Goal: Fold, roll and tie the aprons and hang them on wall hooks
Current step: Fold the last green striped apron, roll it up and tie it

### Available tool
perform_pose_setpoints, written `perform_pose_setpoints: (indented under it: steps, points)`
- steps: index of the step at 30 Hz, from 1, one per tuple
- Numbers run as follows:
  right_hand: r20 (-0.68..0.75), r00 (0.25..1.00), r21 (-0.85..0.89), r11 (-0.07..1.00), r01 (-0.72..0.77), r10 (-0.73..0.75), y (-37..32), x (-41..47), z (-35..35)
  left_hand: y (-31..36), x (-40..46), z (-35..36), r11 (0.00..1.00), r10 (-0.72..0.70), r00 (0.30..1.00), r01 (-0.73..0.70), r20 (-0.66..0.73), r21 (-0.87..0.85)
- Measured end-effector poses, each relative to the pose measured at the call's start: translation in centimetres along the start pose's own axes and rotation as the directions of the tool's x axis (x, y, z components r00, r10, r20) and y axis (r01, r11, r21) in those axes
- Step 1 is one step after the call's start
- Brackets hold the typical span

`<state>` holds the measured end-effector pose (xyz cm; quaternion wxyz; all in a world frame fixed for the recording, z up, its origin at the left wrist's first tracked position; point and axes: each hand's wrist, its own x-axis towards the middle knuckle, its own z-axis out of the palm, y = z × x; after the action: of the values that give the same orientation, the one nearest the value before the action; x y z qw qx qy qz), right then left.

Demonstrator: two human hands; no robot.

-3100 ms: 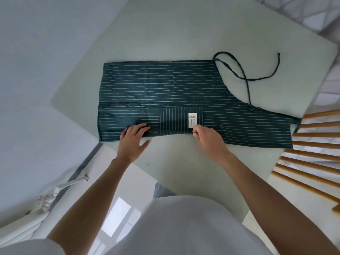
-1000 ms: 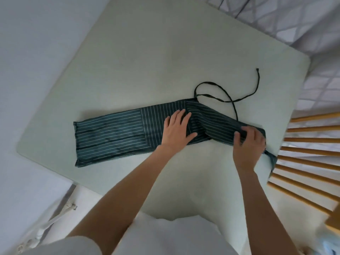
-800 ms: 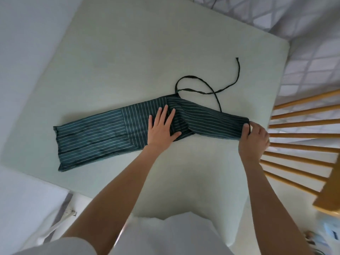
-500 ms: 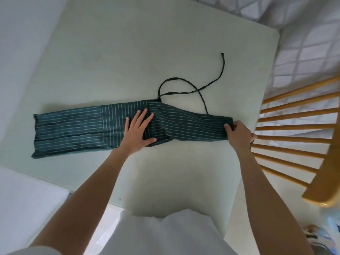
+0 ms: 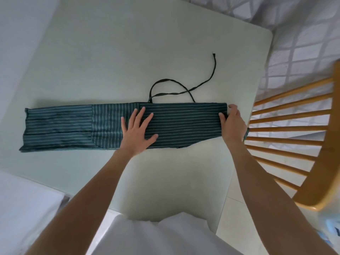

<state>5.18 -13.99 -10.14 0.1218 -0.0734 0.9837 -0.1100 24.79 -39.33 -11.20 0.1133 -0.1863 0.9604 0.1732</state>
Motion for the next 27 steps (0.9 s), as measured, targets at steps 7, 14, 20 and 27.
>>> perform_pose_setpoints:
  steps: [7, 14, 20, 27]
  points:
    - [-0.307, 0.896, 0.191, 0.902, 0.388, -0.321, -1.1, -3.7, -1.3, 2.1, 0.9, 2.4, 0.99, 0.006, 0.994, -0.022, 0.113, 0.143]
    - [-0.139, 0.728, 0.283, 0.677, 0.679, -0.672, -13.2, -10.9, 2.7, -2.9, -3.2, -1.5, 0.817, -0.167, 0.949, -0.019, -0.268, -0.577]
    - [0.021, 0.463, 0.242, 0.454, 0.858, -0.886, -23.0, -14.2, 7.9, -13.7, -9.6, -2.4, 0.861, -0.394, 0.85, 0.209, -0.35, -0.463]
    - [0.388, 0.573, -0.034, 0.61, 0.792, -0.722, -25.9, -14.2, 12.6, -22.9, -13.1, -2.7, 0.776, -0.626, 0.747, 0.568, -0.224, -0.274]
